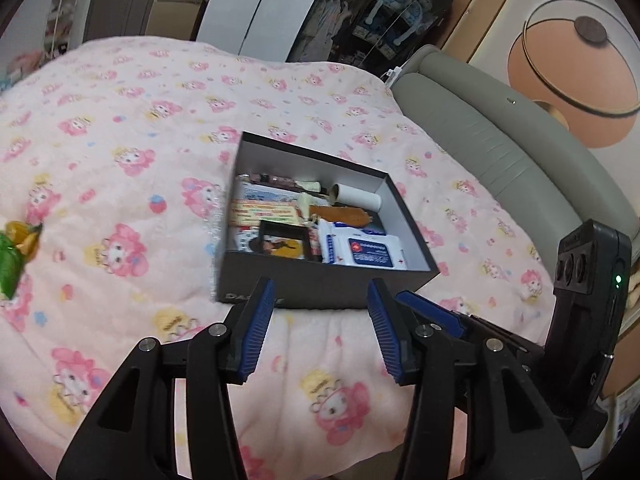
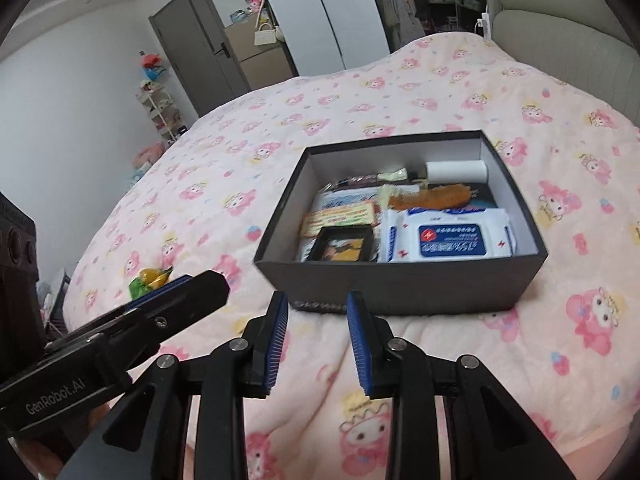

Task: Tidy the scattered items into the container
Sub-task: 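Withdraw the left gripper and move it to the green corn packet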

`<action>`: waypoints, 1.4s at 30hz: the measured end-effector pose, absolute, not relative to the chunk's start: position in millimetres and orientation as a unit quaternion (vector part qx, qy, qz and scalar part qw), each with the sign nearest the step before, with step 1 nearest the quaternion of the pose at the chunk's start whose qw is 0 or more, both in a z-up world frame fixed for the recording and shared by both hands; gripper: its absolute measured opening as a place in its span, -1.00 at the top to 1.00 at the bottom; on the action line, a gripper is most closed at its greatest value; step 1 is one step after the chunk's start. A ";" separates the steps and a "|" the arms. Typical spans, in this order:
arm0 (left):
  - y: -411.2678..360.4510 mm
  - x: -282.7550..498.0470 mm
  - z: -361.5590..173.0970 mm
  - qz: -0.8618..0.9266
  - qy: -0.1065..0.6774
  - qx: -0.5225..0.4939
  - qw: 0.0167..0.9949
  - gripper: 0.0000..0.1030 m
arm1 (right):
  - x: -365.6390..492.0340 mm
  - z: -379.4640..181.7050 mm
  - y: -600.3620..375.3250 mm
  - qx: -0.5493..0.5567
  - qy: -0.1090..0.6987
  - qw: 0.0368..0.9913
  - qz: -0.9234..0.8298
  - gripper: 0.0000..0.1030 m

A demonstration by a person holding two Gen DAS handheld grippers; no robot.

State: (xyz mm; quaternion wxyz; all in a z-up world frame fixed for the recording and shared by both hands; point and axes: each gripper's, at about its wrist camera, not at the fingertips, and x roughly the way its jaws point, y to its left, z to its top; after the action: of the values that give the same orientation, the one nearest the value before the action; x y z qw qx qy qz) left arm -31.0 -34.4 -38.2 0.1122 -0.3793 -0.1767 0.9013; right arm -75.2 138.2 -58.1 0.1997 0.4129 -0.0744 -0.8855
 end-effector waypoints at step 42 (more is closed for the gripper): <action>-332.1 -5.4 -165.8 0.843 -0.363 -0.330 -0.220 0.02 | -93.9 -127.2 -162.9 0.465 0.056 0.351 -0.811 0.14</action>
State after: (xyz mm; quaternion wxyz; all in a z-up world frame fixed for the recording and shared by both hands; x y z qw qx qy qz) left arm -5.4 -332.1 -165.8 -0.2199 -0.3296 -0.3627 0.8435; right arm -93.9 -162.9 -127.2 0.3514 0.4649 0.0557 -0.8107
